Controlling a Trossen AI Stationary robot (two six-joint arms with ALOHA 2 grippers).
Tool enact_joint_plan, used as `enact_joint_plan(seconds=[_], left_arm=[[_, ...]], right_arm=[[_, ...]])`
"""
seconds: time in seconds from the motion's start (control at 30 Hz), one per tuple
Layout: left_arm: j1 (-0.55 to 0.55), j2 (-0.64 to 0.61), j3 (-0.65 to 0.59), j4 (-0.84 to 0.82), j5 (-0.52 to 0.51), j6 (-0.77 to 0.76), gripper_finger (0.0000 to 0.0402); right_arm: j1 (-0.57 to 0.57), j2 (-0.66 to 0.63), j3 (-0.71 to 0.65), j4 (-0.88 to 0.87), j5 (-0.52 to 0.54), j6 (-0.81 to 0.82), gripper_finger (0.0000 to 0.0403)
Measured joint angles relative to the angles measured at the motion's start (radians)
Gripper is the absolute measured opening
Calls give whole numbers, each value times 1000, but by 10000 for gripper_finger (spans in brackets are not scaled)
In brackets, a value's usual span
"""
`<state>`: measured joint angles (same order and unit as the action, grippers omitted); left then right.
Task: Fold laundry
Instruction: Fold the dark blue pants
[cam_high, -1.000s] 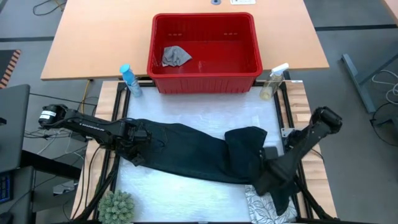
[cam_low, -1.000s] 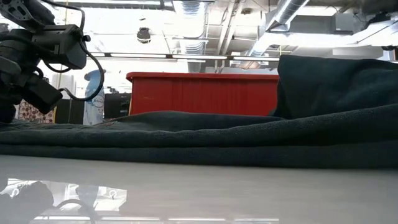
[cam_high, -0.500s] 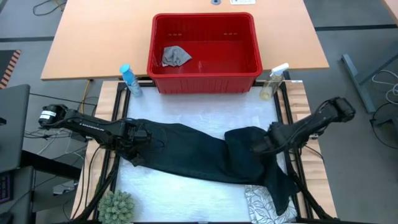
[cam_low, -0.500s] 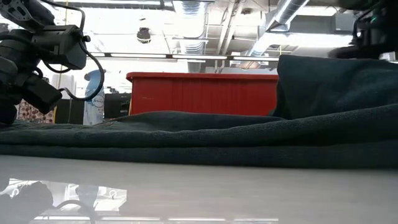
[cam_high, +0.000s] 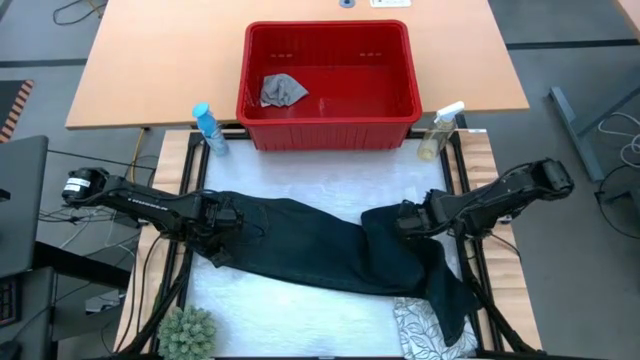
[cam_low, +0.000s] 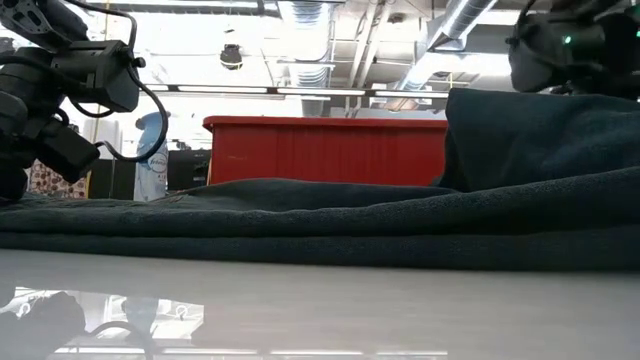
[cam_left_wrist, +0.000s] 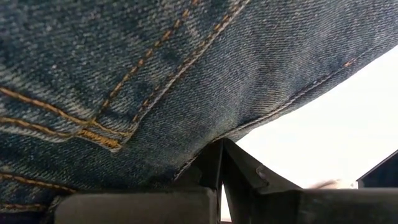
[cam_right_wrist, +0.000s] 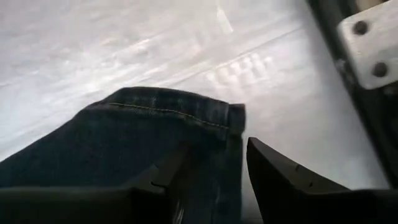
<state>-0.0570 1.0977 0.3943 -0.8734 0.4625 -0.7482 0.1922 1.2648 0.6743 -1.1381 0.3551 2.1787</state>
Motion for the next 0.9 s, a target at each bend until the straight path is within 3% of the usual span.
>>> enact_joint_plan(seconds=[0.3,0.37,0.5,0.6,0.77,0.9], left_arm=[[0,0,0,0,4,22,0],[0,0,0,0,2,22,0],[0,0,0,2,1,30,0],[0,0,0,6,-2,32,0],[0,0,-1,13,-4,37,0],[0,0,0,14,-5,50,0]], right_arm=[[-46,0,-109,164,-72,-11,168],[-45,0,-123,178,-97,-11,139],[-42,0,-140,208,-92,-40,31],[-62,-2,-138,210,-96,-89,21],[-39,-32,-23,130,-70,-137,21],[3,-34,135,-77,-41,-134,21]])
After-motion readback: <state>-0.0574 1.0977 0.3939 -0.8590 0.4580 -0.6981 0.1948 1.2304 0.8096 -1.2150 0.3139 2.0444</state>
